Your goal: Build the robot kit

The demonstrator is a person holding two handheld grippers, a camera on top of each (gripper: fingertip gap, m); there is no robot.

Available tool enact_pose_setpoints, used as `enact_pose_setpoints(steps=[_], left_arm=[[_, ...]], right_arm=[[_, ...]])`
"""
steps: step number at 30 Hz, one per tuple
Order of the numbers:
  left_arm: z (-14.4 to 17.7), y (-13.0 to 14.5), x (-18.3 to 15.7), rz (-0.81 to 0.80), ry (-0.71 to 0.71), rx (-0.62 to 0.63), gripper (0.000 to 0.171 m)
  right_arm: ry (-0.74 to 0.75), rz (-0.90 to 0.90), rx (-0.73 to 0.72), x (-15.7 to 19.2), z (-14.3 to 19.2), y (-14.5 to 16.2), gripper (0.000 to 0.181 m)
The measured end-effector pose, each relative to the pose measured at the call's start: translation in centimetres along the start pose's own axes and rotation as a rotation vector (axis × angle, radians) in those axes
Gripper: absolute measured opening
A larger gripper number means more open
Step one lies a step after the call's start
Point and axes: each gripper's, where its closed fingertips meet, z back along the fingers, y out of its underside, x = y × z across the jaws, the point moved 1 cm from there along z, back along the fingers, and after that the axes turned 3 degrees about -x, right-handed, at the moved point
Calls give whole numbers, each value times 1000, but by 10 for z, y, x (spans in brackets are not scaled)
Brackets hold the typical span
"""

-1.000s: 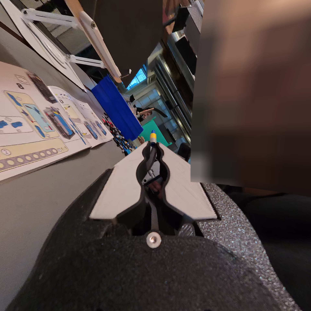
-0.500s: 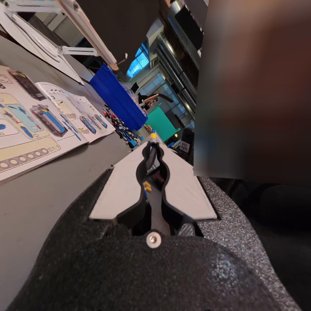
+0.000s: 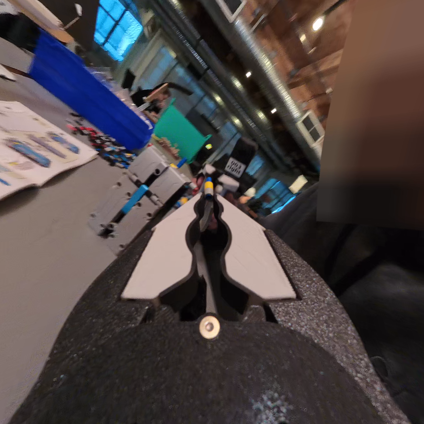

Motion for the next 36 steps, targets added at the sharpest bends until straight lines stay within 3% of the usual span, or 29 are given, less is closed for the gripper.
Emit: enact_pose_setpoints(steps=[3,6,11,12,14,18,23,29,31,33,36], left_arm=[[0,-3,-17,106,137,-33,6],[-7,16,-33,70,207,78,6],[-15,48,-44,-51,209,219,6],[-16,50,-44,-67,207,228,5],[-15,56,-43,-77,200,268,6],[-2,85,-27,-143,123,538,2],[17,118,1,-280,-42,827,0],[19,123,7,-321,-89,863,1],[18,118,9,-296,-97,835,1],[17,111,14,-285,-124,799,2],[15,99,18,-288,-146,736,2]], right_arm=[[-187,-62,45,48,-18,9,26],[-171,-9,77,64,-33,18,37],[-155,222,178,86,-44,39,22],[-134,246,207,83,-44,43,9],[-144,235,259,79,-42,49,2],[-255,138,478,79,-28,72,2],[-282,229,815,81,-12,128,2],[-225,240,846,74,-12,128,2],[-176,234,832,65,-11,122,18],[-142,181,861,58,7,108,23],[28,161,863,22,50,88,19]])
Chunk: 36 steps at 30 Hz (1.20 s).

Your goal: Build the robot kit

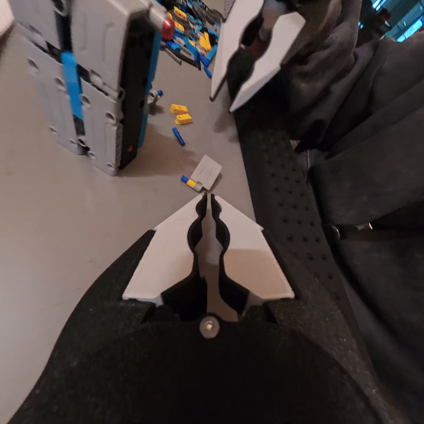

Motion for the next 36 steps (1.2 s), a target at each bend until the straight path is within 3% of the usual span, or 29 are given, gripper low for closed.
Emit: enact_pose_setpoints(steps=[2,4,10,18,25,31,33,36], left_arm=[[3,-8,4,-2,-18,-51,2],[9,-18,8,-7,-31,-121,2],[25,-40,16,-19,-80,-286,2],[23,-39,14,-39,-85,-271,2],[23,-39,14,-42,-84,-272,2],[22,-39,15,-32,-85,-270,3],[22,-39,15,-37,-88,-269,4],[21,-40,13,-45,-88,-270,7]], right_arm=[[84,-91,13,-24,7,16,23],[71,-161,3,-28,-3,21,30],[160,-167,7,-44,-15,33,29],[153,-40,-56,-28,-20,10,19],[147,-91,-17,-35,-29,18,18],[174,-22,21,-34,-33,19,8],[175,-7,-18,-32,-30,10,8],[137,20,-219,-17,-19,-28,8]])
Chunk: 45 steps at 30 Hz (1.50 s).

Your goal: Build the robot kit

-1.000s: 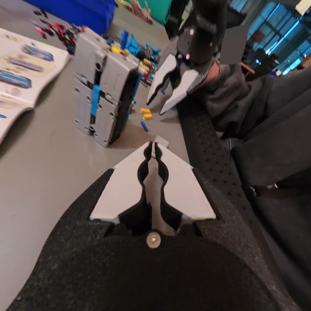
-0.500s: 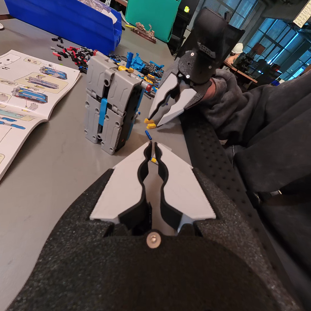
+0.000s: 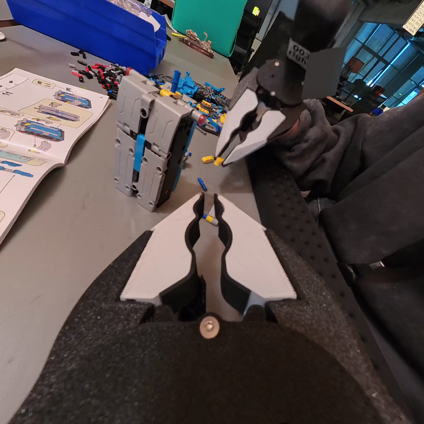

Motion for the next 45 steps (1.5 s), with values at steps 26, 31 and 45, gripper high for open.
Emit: enact_pose_setpoints(steps=[26,31,45], left_arm=[[-14,-38,-19,-553,-512,-220,44],[-4,-44,-22,-535,-502,-272,35],[-8,-36,-33,-928,-613,-194,15]], right_arm=[[-206,-358,-647,30,-13,-106,8],[-235,-392,-643,29,-16,-105,8],[-248,-387,-604,32,-21,-102,8]])
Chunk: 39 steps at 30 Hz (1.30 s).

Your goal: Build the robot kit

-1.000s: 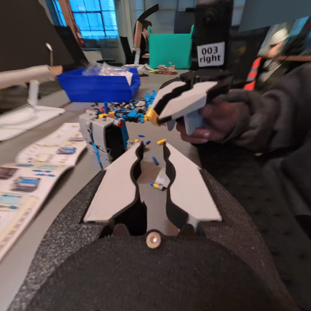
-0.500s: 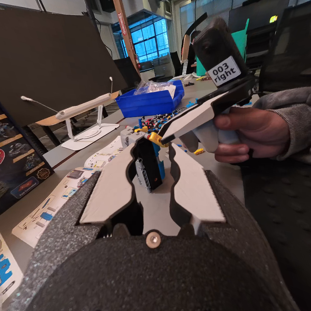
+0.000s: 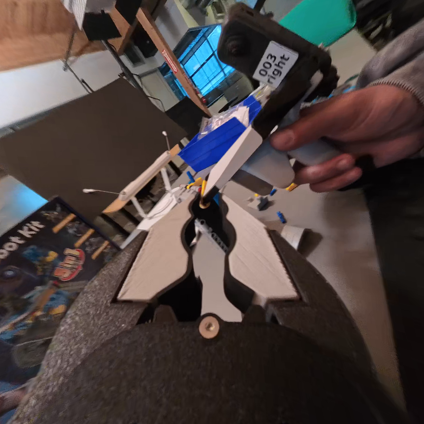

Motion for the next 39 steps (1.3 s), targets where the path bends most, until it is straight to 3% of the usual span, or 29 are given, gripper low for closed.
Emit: enact_pose_setpoints(steps=[4,11,21,25,31,35,37,39], left_arm=[[0,7,0,-174,-44,49,10],[3,4,-4,-268,-33,31,7],[2,11,-3,-260,-26,56,7],[2,11,-6,-210,-17,52,10],[-2,25,-9,210,164,123,22],[0,15,-15,887,469,98,38],[6,-3,-6,1308,654,-21,38],[10,-13,7,1580,762,-130,36]], right_arm=[[37,29,36,-4,-1,5,8],[42,105,64,1,1,6,8],[37,58,73,-2,4,6,8],[78,188,97,-1,6,7,8],[188,490,114,-7,15,3,8],[229,654,93,-9,24,-2,8],[190,722,46,-1,25,-6,8],[135,761,18,11,23,-6,8]])
